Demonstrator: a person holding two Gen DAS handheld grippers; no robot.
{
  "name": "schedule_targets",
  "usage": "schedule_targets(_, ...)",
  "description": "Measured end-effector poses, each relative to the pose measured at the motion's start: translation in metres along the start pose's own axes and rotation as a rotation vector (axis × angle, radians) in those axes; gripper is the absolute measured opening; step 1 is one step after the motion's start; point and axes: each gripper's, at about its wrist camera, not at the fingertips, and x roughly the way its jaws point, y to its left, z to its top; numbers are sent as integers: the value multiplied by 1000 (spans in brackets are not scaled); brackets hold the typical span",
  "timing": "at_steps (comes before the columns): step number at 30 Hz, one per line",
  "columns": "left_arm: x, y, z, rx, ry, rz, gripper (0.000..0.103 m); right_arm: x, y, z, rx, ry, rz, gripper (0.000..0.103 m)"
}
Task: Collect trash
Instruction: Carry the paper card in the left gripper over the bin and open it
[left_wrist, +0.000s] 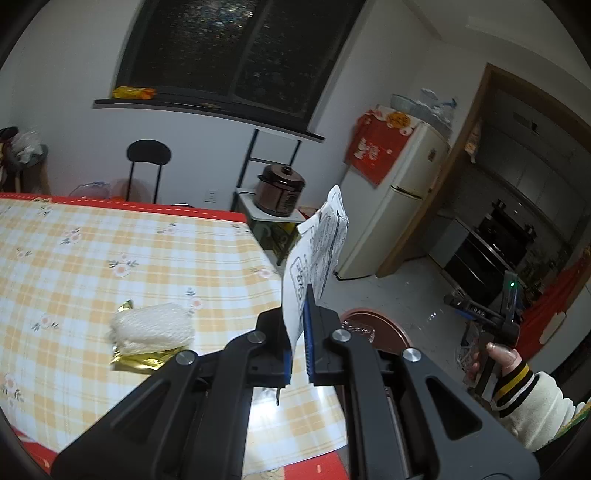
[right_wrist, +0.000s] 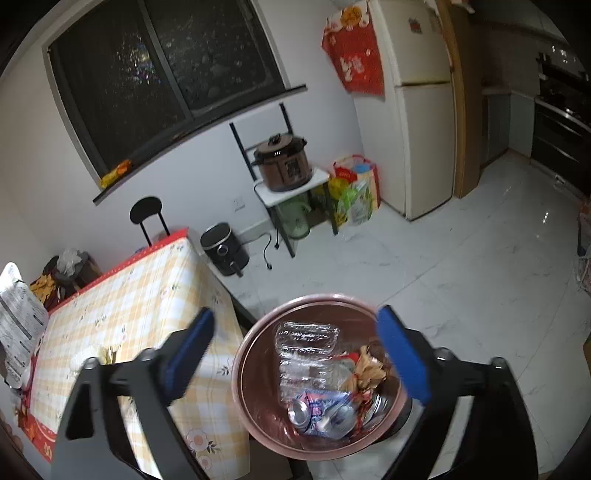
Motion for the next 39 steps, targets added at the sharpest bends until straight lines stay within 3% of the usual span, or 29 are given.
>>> schedule_targets(8,46,-43,4,70,58,-104,9,-51,-14,12,-18,-105,-59,98)
schedule_targets(15,96,-90,-1,127,123,-191,9,-93,-39,6,-19,-137,-90,98)
schedule_targets(21,149,-137,-16,192,199,-239,9,-133,-73,-6,-22,-157,-174,98)
schedule_targets(28,198,-188,-23,250,251,-309,10,-171,-119,-21,67,-177,-273,98)
schedule_targets(29,203,-193,-22,253,252,-326,14,-174,-125,-26,78,-175,-286,98)
schedule_targets(30,210,-201,-20,250,258,-370,39,-176,-127,-27,82,-175,-294,98)
schedule_targets(31,211,-205,-18,244,251,-381,76,-177,-128,-29,84,-176,-299,98)
schedule_targets(32,211,-209,-16,238,227,-378,85,-180,-129,-31,88,-178,-303,98)
schedule_targets(36,199,-218,-2,239,150,-391,86,-180,-127,-33,98,-188,-287,98)
schedule_targets(39,185,-211,4,255,108,-347,95,-174,-121,-30,88,-186,-262,98)
